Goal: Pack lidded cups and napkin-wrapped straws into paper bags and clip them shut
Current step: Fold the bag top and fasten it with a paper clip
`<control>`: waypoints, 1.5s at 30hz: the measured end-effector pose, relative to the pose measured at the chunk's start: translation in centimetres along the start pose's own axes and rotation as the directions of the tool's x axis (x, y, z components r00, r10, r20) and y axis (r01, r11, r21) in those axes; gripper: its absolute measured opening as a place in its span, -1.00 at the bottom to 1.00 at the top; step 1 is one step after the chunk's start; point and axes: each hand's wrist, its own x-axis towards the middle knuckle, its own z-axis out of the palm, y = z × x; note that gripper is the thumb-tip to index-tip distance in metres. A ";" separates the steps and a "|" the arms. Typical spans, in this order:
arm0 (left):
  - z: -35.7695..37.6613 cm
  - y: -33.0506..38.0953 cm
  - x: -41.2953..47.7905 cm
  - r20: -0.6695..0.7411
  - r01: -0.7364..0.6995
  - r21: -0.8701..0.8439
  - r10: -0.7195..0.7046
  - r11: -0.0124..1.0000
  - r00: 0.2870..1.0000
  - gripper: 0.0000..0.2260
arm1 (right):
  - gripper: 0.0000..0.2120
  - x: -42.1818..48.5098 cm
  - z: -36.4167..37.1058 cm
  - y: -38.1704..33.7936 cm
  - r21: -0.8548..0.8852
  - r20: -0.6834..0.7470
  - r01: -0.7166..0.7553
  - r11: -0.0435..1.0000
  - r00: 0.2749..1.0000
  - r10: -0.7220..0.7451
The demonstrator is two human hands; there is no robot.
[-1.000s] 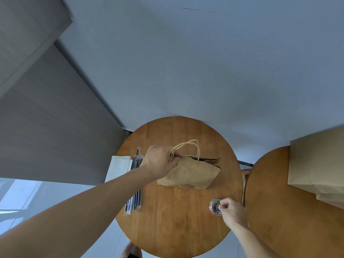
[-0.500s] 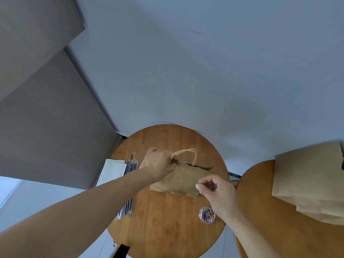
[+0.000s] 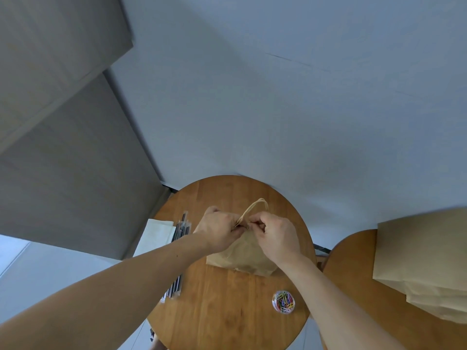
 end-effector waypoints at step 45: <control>-1.7 -4.3 -3.2 0.042 0.168 -0.174 -0.163 0.970 0.986 -0.16 | -0.22 -3.6 -4.8 5.8 -0.002 0.098 -0.121 0.993 0.988 0.121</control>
